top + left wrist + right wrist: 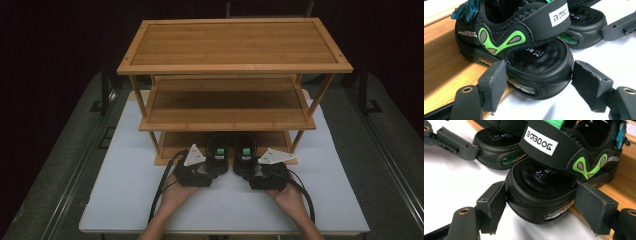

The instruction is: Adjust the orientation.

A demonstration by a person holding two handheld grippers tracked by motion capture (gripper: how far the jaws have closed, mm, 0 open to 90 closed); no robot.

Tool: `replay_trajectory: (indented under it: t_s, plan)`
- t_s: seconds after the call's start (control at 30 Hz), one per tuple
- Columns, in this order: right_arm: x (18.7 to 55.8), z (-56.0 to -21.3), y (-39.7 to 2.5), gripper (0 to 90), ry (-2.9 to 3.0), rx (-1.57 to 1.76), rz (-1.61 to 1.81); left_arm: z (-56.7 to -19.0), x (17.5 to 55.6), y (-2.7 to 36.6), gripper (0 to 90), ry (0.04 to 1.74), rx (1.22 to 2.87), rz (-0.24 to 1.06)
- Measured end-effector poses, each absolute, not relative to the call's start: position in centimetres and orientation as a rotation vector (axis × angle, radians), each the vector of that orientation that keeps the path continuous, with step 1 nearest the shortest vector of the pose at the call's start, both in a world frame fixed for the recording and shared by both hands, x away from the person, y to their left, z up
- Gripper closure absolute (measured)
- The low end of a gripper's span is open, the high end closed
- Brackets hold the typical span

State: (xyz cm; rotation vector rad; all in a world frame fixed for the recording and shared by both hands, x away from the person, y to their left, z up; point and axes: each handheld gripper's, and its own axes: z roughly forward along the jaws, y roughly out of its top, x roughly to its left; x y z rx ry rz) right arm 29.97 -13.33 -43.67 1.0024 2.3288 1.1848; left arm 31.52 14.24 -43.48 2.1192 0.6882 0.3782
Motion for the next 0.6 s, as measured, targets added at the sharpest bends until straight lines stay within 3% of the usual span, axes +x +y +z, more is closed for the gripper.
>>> replay_trajectory:
  t_s: [0.17,0.23,0.3,0.6]
  plan:
    - [29.1,-43.5,-13.1,29.5,2.297,1.046,1.179,-43.3,30.5,14.6,31.6,0.698,2.118,0.39]
    - [28.8,-43.4,-13.0,31.5,2.29,1.041,1.172,-43.3,30.3,14.7,36.8,0.688,2.112,0.391]
    - [28.0,-43.1,-13.1,37.4,2.27,1.042,1.161,-43.3,29.8,14.8,39.1,0.693,2.119,0.394]
    - [26.1,-43.7,-13.2,61.3,2.229,1.059,1.13,-43.4,28.9,15.2,65.6,0.716,2.097,0.422]
